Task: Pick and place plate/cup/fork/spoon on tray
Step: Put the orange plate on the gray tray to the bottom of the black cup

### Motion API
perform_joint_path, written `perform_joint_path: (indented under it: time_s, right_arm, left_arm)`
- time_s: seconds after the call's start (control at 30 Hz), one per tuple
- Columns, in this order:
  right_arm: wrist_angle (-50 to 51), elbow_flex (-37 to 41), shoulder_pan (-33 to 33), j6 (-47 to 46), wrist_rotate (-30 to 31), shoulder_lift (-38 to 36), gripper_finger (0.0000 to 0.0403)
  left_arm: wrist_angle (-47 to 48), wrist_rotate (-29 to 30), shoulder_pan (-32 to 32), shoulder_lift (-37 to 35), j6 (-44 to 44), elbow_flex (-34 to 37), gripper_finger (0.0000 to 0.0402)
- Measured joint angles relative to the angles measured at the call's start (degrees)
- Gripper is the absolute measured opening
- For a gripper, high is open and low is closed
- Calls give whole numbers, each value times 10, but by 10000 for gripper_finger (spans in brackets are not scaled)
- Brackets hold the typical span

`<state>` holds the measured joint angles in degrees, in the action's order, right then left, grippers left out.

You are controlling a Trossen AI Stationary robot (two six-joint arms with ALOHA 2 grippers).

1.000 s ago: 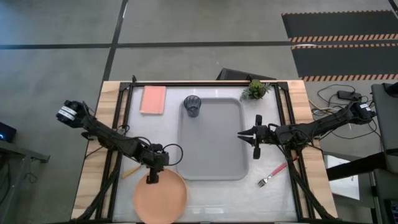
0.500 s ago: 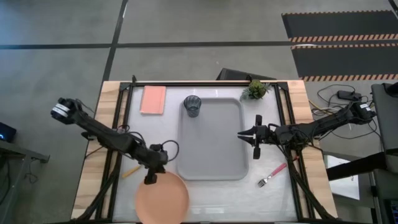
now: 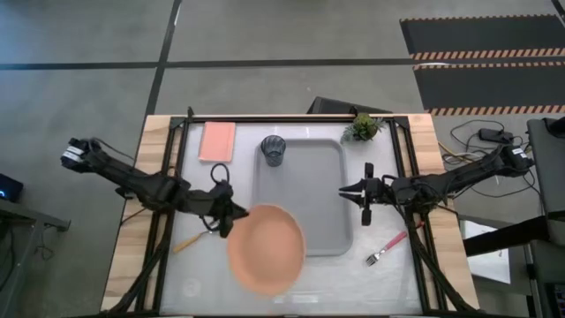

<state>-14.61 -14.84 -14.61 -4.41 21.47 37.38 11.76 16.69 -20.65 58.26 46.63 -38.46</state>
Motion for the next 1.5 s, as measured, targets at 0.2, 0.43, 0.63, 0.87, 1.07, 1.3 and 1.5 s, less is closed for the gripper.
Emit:
perform_joint_path:
  time_s: [0.2,0.43,0.63,0.87,1.07,1.3,1.5]
  right_arm:
    - [76,-21,0,23,0,-65,52]
    - [150,-57,0,72,0,-138,52]
    - [251,-118,0,82,0,-179,52]
    - [279,-138,0,85,1,-207,52]
    - [284,-130,0,75,0,-219,52]
    - [282,-129,0,79,0,-219,52]
    - [284,-129,0,81,0,-219,52]
  left_arm:
    - [-28,29,49,52,37,-12,0]
    - [-27,32,100,142,27,-70,0]
    - [-17,32,140,226,-20,-136,0]
    - [-17,31,172,279,-20,-156,0]
    - [-18,49,186,303,8,-154,0]
    - [-18,49,188,322,11,-153,0]
    - [-16,57,188,339,11,-149,0]
